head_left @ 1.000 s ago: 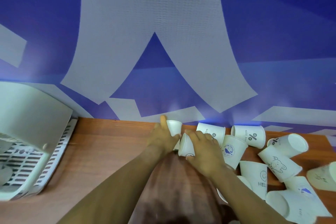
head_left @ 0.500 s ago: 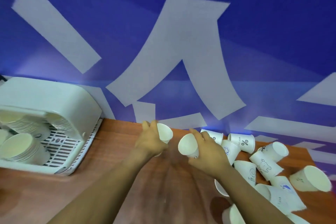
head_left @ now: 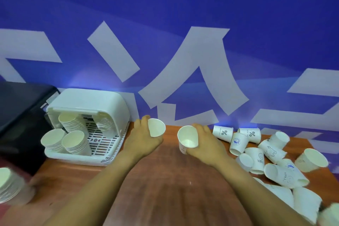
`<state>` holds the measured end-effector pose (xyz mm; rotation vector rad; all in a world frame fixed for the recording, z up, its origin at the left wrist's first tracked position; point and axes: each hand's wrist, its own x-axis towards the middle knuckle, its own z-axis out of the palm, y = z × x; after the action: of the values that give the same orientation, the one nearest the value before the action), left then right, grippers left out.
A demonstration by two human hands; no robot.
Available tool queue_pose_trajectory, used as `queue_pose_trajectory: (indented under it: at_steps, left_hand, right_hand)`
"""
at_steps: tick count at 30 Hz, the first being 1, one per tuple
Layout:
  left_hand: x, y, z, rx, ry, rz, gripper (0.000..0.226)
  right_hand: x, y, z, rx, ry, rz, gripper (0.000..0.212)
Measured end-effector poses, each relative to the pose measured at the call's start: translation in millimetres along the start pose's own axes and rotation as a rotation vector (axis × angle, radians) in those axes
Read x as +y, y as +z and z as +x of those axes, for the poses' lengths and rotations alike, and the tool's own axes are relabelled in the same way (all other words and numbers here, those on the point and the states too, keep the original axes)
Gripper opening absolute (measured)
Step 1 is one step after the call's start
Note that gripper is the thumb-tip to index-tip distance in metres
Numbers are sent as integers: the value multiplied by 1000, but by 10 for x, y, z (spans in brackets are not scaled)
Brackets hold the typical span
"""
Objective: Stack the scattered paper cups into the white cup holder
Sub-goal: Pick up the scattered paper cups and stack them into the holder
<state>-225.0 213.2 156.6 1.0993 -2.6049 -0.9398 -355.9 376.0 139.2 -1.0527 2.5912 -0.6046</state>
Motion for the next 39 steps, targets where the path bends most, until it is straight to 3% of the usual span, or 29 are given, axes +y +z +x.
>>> queue_pose_trajectory:
  at_steps: [7,15,20,25,39]
  left_hand:
    - [-435,-472,-120,-52,95,-94,78]
    - [-1467,-1361,-178,-111,217,-113,74]
    - [-2007,-1749,-179,-179,176,-45,79]
    - [-2352,-2064,-99,-120,167,30,81]
    - [-2874,-2459,255,-85,35,143,90]
  right_hand:
    - [-520,66,-221,66,142,24,70]
    - [-1709,688,-262,69,243,18,69]
    - [-2398,1054,-225,43,228,-30,61]
    - [-2815,1205,-170,27,224,-30,61]
    - [-3312,1470,250,-34,112,-5,72]
